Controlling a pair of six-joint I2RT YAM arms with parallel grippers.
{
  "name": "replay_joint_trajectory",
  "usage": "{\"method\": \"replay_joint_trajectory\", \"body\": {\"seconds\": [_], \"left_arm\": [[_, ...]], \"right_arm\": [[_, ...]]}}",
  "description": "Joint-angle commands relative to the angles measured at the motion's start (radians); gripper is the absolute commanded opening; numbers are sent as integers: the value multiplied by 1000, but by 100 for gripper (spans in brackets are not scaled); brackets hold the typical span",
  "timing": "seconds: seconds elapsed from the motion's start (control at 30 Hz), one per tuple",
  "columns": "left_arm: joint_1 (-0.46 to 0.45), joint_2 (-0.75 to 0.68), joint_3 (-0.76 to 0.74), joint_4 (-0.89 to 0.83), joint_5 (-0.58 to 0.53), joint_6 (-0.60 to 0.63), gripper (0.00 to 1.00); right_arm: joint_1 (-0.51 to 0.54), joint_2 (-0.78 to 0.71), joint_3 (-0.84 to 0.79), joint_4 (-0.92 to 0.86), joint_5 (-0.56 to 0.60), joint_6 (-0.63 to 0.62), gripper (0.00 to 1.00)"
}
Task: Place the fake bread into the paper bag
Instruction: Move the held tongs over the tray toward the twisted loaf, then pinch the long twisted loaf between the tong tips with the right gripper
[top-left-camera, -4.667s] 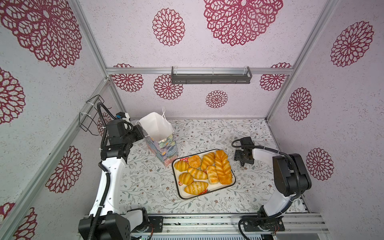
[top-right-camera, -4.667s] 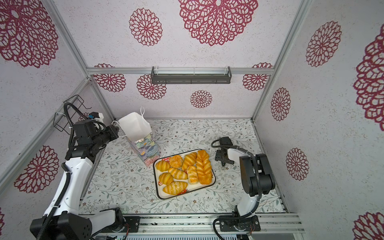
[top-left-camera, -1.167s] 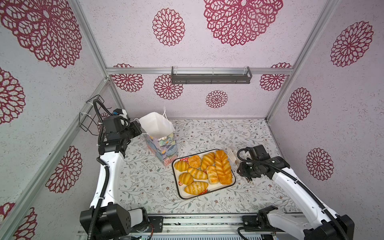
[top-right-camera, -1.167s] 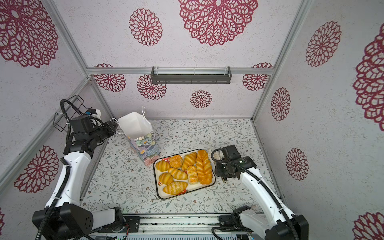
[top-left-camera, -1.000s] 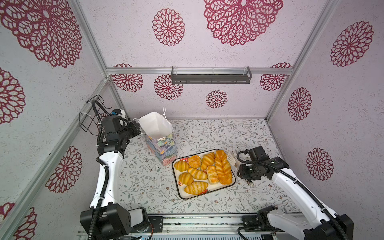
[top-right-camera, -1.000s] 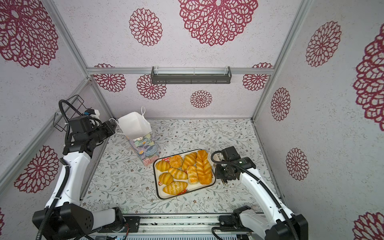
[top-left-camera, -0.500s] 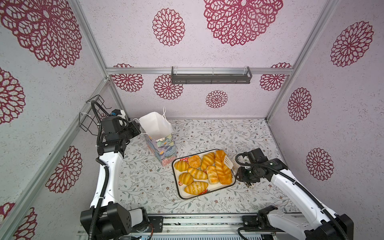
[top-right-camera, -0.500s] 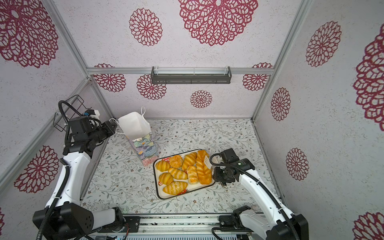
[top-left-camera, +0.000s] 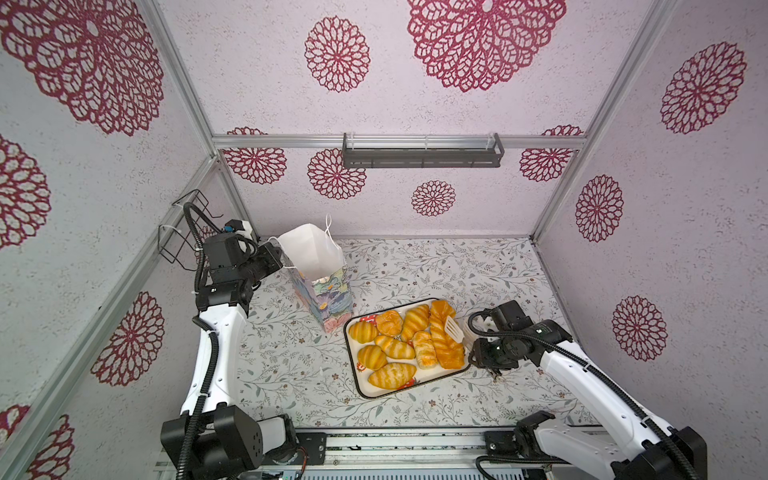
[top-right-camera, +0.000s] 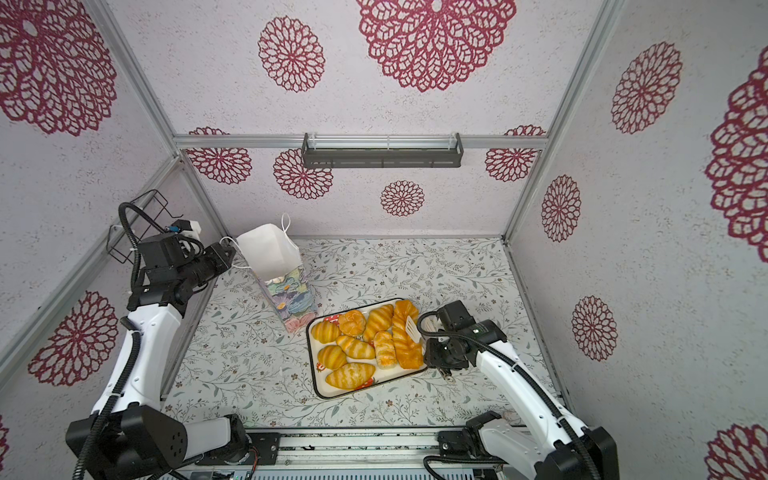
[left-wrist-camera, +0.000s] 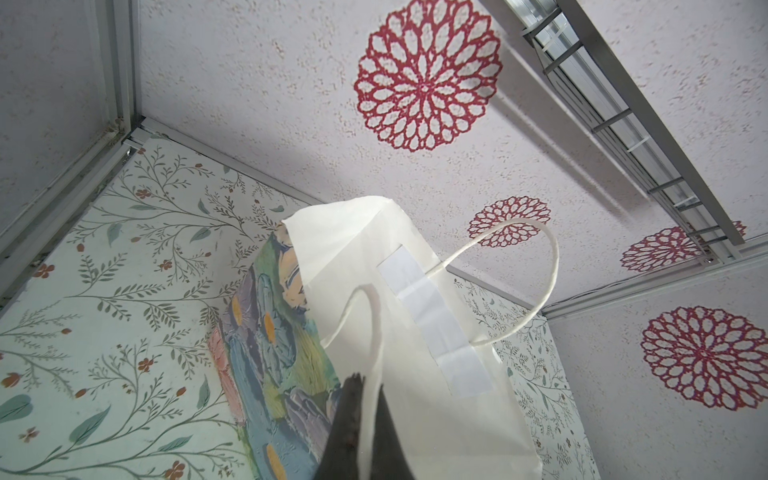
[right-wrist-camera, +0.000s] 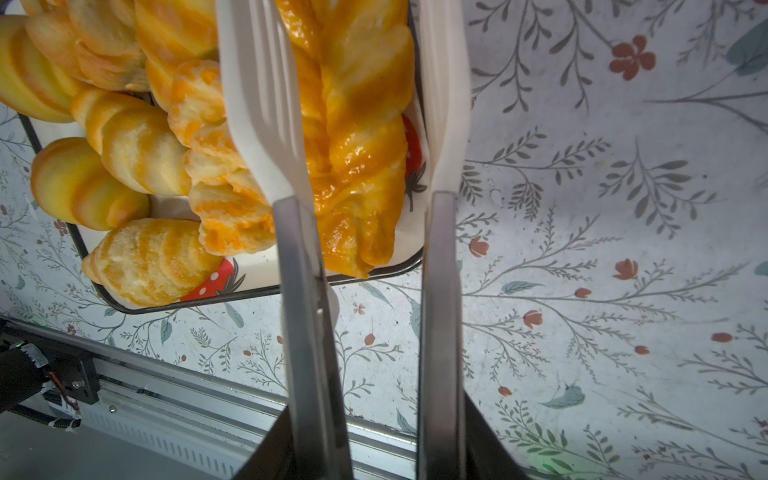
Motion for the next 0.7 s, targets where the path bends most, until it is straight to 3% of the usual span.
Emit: {"method": "replay_joint_trajectory", "body": {"seconds": [0.0,0.67], "left_arm": [[-2,-13,-14,25,9,-7,0],[-5,-19,-17,24,11,-7,0]], "right_arm": [[10,-5,9,11,6,21,46],[22,20,-17,38,22,48,45]]}}
